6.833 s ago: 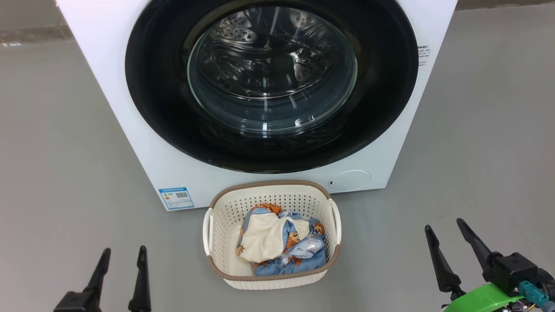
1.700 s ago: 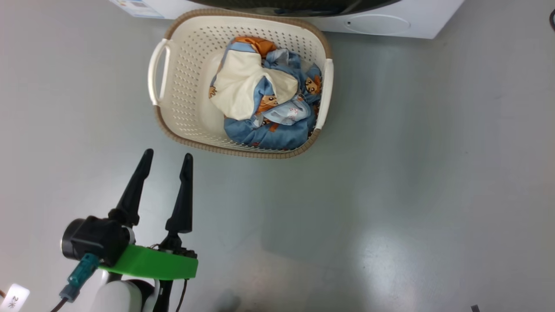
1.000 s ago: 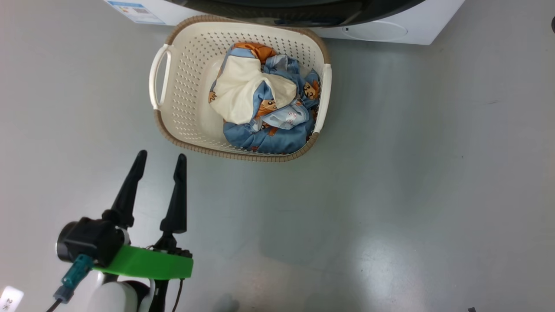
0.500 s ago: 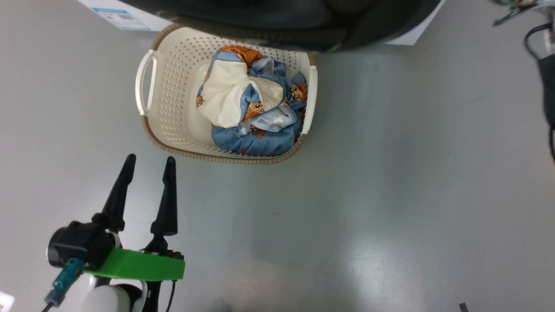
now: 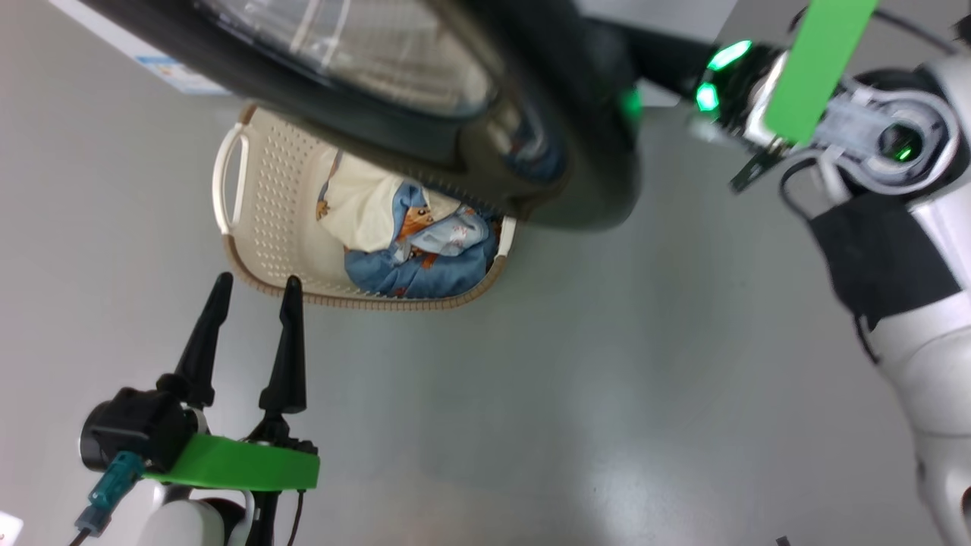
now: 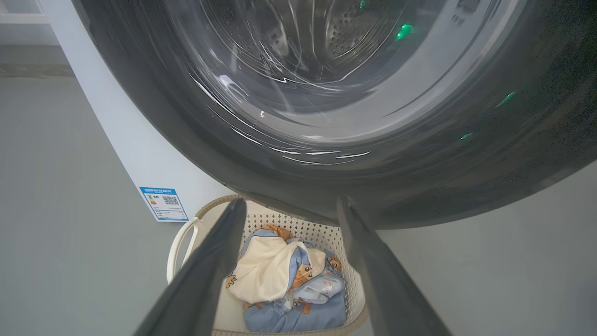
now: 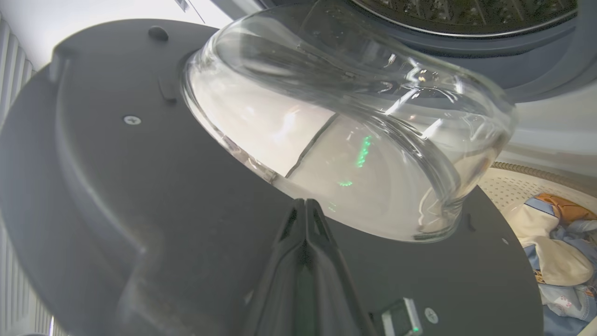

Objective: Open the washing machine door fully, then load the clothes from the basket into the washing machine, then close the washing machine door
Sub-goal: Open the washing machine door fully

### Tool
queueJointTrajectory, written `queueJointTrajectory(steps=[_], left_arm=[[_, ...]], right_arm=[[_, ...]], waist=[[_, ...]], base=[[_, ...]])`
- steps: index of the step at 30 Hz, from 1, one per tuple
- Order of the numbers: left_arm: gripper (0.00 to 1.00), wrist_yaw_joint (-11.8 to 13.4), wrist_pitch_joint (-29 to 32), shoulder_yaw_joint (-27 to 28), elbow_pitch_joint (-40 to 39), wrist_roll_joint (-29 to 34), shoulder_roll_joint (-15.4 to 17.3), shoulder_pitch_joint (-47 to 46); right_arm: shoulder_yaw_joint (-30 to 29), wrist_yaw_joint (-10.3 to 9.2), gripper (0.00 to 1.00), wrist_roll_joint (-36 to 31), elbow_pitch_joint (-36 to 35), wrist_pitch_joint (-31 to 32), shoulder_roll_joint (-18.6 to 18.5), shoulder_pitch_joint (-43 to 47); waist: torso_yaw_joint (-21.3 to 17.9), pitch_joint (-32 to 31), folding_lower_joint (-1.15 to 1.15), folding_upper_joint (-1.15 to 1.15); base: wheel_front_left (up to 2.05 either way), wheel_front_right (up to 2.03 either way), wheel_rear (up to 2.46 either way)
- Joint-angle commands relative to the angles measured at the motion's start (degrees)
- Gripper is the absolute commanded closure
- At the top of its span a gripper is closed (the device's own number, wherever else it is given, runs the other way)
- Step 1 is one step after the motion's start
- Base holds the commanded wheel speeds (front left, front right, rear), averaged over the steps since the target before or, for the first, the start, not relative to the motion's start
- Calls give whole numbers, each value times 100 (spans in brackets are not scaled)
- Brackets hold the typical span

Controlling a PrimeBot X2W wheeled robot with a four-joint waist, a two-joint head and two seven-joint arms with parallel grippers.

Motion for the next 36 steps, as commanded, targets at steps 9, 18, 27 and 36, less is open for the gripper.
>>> queueJointTrajectory(steps=[9,18,27,36], left_arm=[[0,114,-37,143,37,-249,109,113],[0,148,-37,99,140,-394,109,288],[0,182,-37,41,241,-581,109,504],[0,195,-37,-110,318,-623,109,656]], right_arm=[[478,10,100,-146,-868,-15,431,1055],[924,10,100,-330,-1005,-307,598,1705],[1449,10,100,-409,-791,-753,807,2277],[1815,10,100,-429,-503,-1359,991,2518]], waist=[[-127,-835,0,0],[35,-1459,0,0],[361,-2096,0,0],[547,-2456,0,0]], base=[[0,0,0],[0,0,0],[0,0,0],[0,0,0]])
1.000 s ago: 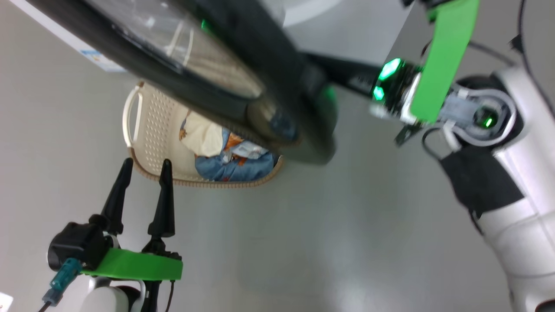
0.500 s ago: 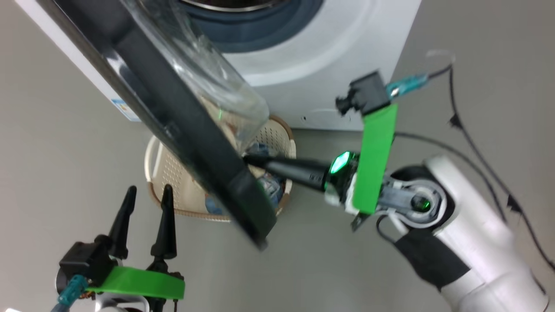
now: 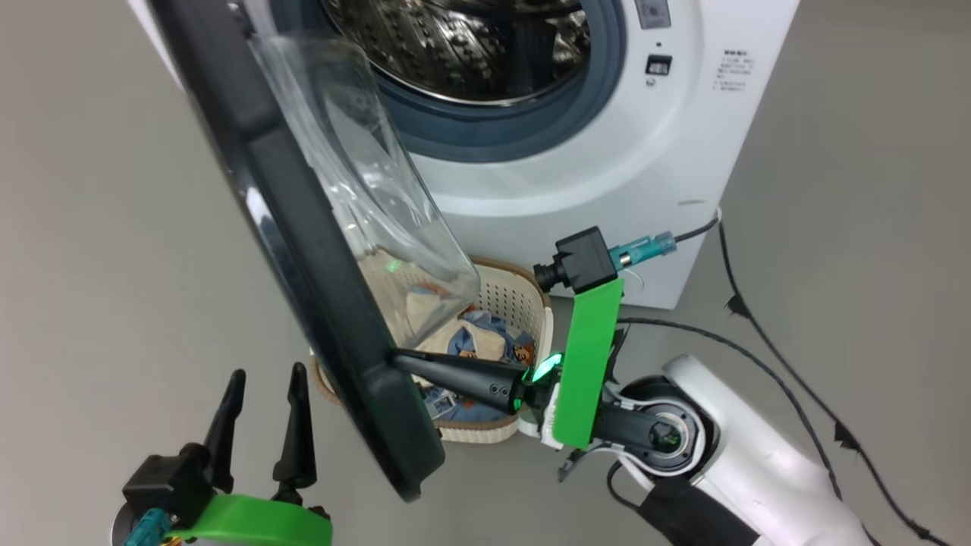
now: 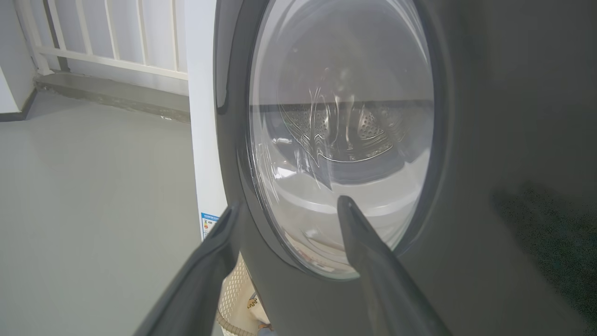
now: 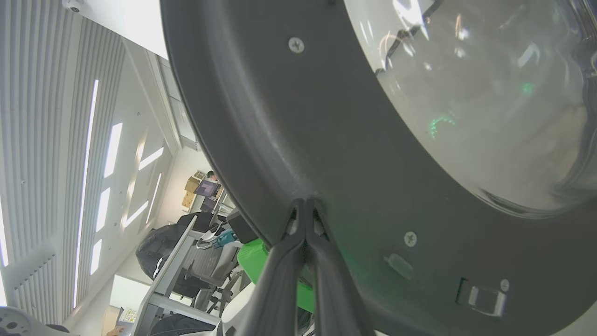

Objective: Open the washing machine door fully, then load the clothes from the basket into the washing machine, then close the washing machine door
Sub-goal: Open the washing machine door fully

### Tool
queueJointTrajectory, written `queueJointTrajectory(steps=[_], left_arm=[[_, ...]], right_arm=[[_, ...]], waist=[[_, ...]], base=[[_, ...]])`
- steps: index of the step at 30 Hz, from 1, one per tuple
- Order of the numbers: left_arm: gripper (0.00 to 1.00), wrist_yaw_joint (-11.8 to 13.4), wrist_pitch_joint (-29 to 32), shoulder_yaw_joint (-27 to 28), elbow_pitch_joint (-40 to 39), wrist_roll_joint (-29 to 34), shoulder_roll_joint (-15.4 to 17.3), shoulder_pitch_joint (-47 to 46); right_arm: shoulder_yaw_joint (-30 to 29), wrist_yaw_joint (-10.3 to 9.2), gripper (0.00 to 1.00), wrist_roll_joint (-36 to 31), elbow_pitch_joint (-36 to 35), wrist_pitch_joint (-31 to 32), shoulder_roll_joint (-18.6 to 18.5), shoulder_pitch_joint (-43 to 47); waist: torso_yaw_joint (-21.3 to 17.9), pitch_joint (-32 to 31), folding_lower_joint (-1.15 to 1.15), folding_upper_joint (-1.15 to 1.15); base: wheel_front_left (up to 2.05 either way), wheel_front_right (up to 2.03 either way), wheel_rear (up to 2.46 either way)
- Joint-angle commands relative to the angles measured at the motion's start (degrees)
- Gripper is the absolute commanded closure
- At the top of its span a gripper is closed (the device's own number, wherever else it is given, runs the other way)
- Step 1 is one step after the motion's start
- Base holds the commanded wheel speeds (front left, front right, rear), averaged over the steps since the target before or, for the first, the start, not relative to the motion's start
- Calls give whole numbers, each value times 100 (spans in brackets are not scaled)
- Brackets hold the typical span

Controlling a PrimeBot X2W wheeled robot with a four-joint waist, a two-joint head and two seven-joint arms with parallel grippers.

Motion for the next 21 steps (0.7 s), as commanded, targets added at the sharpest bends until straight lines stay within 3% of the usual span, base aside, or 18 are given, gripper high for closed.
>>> queueJointTrajectory(steps=[1,21], left_arm=[[0,18,-37,182,-104,-30,95,-50],[0,-21,-37,296,-88,37,95,105]], right_arm=[[146,10,100,-102,-62,-101,193,120],[436,10,100,112,223,-581,241,217]], waist=[[131,-176,0,0],[69,-447,0,0]], base=[[0,0,0],[0,0,0]])
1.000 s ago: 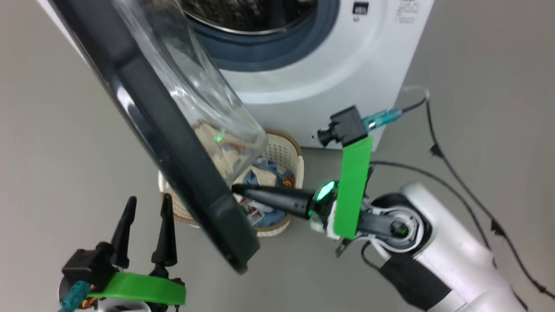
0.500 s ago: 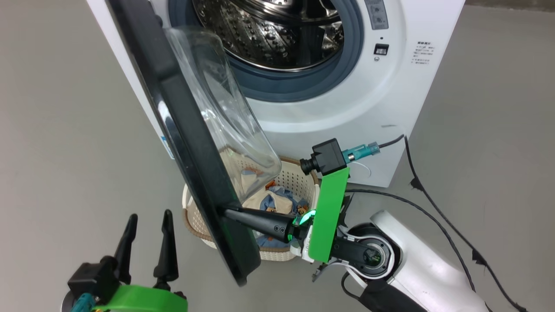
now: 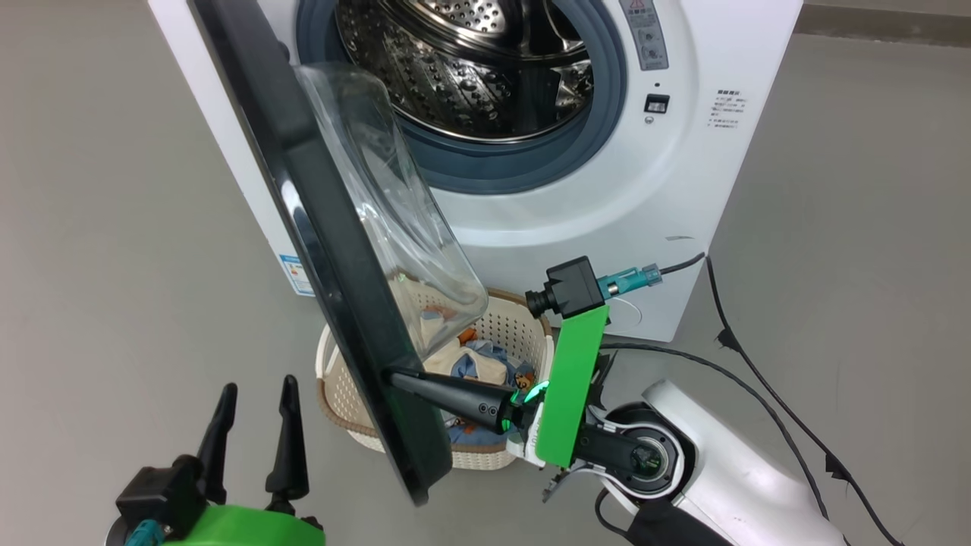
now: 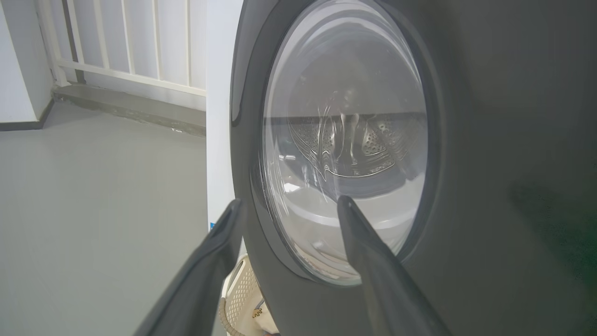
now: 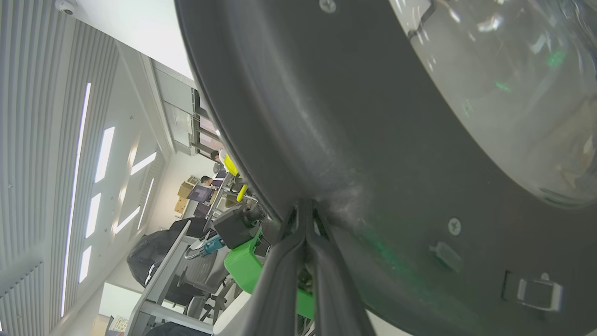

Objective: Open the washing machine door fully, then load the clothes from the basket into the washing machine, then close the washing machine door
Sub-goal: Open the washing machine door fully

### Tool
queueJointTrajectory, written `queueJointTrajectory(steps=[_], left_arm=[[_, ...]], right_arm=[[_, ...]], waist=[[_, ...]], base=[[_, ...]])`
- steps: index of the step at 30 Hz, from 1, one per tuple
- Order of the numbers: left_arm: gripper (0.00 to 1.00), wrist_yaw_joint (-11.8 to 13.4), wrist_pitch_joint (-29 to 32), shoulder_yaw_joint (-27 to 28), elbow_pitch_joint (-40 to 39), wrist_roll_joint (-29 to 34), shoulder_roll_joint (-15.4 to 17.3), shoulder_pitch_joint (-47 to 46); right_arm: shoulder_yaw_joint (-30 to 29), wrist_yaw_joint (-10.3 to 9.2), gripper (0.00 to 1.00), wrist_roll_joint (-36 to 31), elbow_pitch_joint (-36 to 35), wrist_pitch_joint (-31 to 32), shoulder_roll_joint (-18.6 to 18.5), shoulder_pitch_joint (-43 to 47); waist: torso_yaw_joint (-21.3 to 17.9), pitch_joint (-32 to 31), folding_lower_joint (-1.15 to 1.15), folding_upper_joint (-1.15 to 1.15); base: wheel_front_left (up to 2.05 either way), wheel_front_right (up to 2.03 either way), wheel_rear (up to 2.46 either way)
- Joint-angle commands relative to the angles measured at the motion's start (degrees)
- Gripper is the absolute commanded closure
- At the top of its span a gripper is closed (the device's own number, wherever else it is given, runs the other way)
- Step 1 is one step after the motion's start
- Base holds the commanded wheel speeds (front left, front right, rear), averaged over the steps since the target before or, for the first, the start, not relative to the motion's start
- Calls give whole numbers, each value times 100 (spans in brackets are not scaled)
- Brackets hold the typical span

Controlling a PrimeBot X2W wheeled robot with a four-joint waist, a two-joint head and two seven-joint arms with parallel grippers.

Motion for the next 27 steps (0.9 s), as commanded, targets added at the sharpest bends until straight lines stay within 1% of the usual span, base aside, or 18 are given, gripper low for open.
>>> queueJointTrajectory(steps=[1,7,18,19,20,21,22,27], left_arm=[[0,-18,-37,190,-100,40,89,-47],[0,-49,-37,241,-88,71,89,7],[0,-40,-37,385,-103,113,89,91],[0,-39,-37,391,-107,115,89,98],[0,-40,-37,396,-109,118,89,105],[0,-39,-37,406,-111,120,89,112],[0,-38,-37,418,-112,123,89,117],[0,-29,-37,487,-125,135,89,138]], right_arm=[[85,10,100,35,-111,-42,145,109],[113,10,100,84,-97,-82,169,146],[43,10,100,44,-352,-206,94,214],[45,10,82,2,-403,-246,57,223],[43,10,55,-41,-461,-303,17,235],[35,10,34,-76,-532,-375,-21,249],[24,10,0,-117,-621,-461,-68,262],[30,10,0,-495,-1089,-1141,-447,315]], waist=[[12,-15,0,0],[25,-100,0,0],[-139,-245,0,0],[-161,-253,0,0],[-183,-263,0,0],[-205,-270,0,0],[-228,-275,0,0],[-347,-289,0,0]], base=[[0,0,0],[0,0,0],[0,0,0],[0,0,0],[0,0,0],[0,0,0],[0,0,0],[0,0,0]])
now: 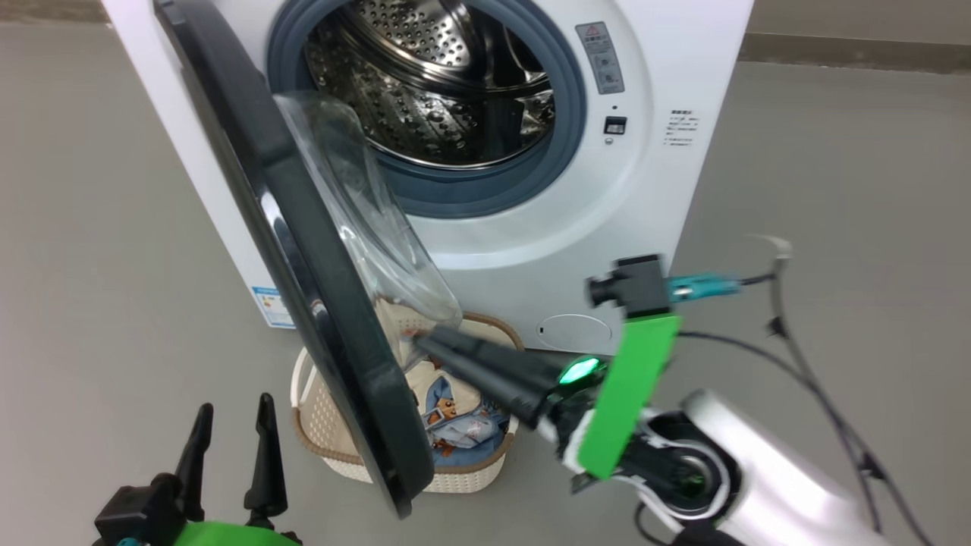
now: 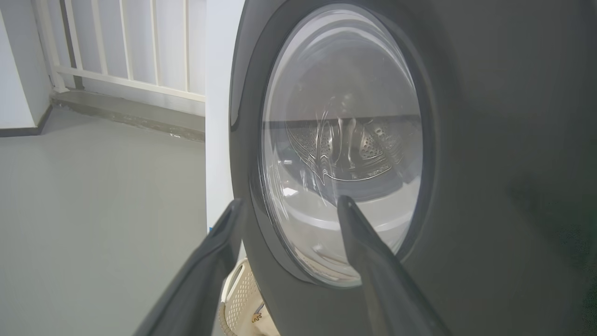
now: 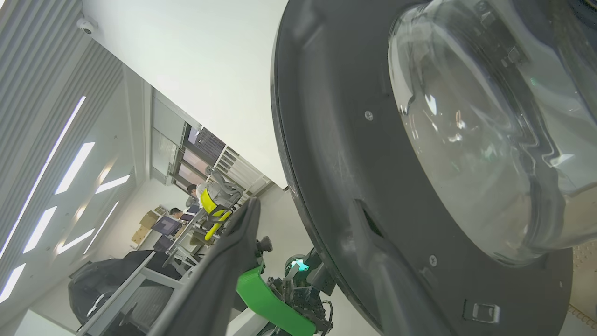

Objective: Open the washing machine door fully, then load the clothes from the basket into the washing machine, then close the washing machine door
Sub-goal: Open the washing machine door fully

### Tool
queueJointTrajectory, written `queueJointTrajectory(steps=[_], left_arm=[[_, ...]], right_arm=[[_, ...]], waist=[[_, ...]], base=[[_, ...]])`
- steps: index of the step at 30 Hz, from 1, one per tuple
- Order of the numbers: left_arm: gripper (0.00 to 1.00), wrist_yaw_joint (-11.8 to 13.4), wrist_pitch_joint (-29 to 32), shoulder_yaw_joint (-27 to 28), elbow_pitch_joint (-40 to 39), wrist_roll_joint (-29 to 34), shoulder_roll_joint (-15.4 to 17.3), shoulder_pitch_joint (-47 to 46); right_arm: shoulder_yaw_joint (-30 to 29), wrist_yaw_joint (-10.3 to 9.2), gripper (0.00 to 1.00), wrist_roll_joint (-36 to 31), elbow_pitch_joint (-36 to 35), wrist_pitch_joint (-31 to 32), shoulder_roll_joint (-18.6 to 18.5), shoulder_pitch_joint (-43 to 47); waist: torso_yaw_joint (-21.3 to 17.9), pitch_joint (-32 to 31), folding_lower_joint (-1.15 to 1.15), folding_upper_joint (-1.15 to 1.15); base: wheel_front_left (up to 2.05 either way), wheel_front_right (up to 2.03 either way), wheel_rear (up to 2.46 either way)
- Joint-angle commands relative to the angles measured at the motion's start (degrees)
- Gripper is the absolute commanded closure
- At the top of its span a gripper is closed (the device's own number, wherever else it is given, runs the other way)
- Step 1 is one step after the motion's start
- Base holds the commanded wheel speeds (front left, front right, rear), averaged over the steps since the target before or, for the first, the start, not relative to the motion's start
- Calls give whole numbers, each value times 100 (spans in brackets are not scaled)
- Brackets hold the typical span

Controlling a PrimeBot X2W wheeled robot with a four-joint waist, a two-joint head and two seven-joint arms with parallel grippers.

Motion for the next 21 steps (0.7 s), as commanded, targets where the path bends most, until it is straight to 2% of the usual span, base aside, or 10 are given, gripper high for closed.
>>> queueJointTrajectory(steps=[1,7,8,10,13,16,19,21], left_arm=[[0,17,-37,211,-161,50,76,-68],[0,34,-37,248,-174,53,76,-2],[0,38,-37,261,-174,59,76,27],[0,39,-37,291,-171,69,76,61],[0,9,-37,355,-171,103,76,104],[0,-22,-37,403,-190,163,76,127],[0,-44,-37,487,-209,216,76,172],[0,-69,-37,516,-205,263,76,195]], right_arm=[[1,10,0,-127,-254,-236,-17,75],[167,10,0,-738,-580,-1563,-824,325],[194,10,0,-880,-537,-2130,-1093,480],[179,10,0,-1001,-438,-2661,-1340,646],[-56,10,0,-1221,-243,-2998,-1598,946],[-380,10,0,-1483,-72,-3042,-1664,1194],[-1275,10,0,-2336,162,-3048,-1536,1627],[-1872,10,0,-2931,236,-3049,-1324,1961]], waist=[[-50,-15,0,0],[-155,-74,0,0],[-190,-109,0,0],[-239,-153,0,0],[-325,-186,0,0],[-400,-194,0,0],[-522,-192,0,0],[-584,-194,0,0]], base=[[0,0,0],[0,0,0],[0,0,0],[0,0,0],[0,0,0],[0,0,0],[0,0,0],[0,0,0]])
